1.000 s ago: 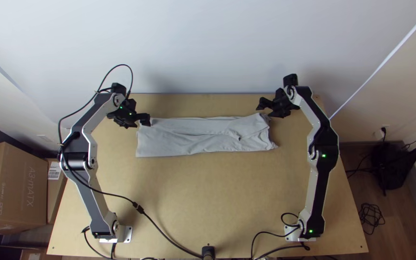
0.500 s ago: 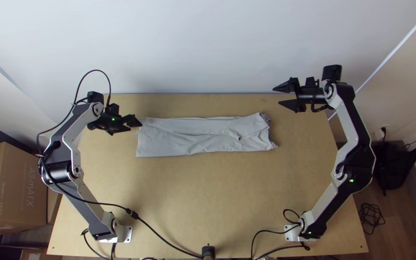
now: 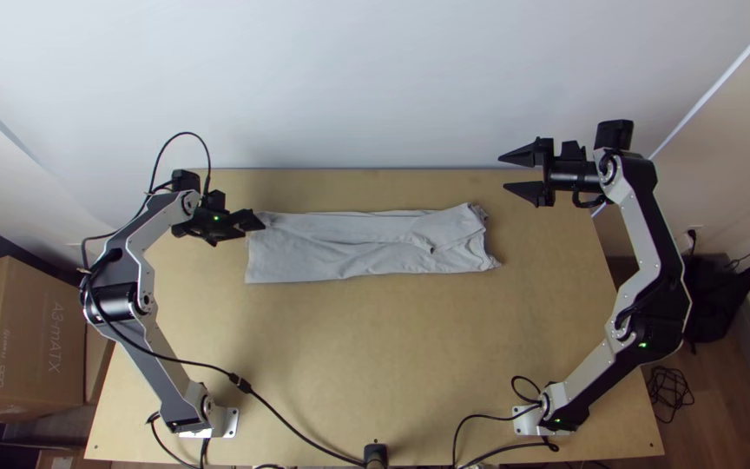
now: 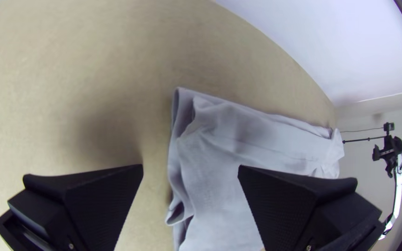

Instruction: Fold the t-shirt

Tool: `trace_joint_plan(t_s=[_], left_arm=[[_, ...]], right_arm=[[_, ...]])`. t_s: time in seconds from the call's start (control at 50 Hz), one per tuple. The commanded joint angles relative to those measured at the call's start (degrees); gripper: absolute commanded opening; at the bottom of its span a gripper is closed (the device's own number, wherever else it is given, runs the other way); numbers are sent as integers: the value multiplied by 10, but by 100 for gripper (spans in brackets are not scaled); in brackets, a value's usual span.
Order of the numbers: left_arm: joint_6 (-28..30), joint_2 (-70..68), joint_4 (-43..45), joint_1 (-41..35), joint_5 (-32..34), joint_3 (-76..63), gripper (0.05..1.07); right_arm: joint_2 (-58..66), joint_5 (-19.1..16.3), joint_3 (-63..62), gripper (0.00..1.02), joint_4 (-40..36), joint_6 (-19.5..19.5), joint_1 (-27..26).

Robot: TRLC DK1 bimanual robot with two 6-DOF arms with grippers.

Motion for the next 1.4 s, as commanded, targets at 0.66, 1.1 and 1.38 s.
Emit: trace_joint_plan(t_s=[0.66,1.1,1.38], left_arm=[[-15,-34,9,-20,-6,-74,8],[167,-85,-225,215,2,49,8],[146,-151,-360,140,18,134,8]], right_arm=[[-51,-9,-41,98,0,-2,-5],[-71,-8,-98,98,27,-5,4],[-77,-7,-105,98,32,-1,9]])
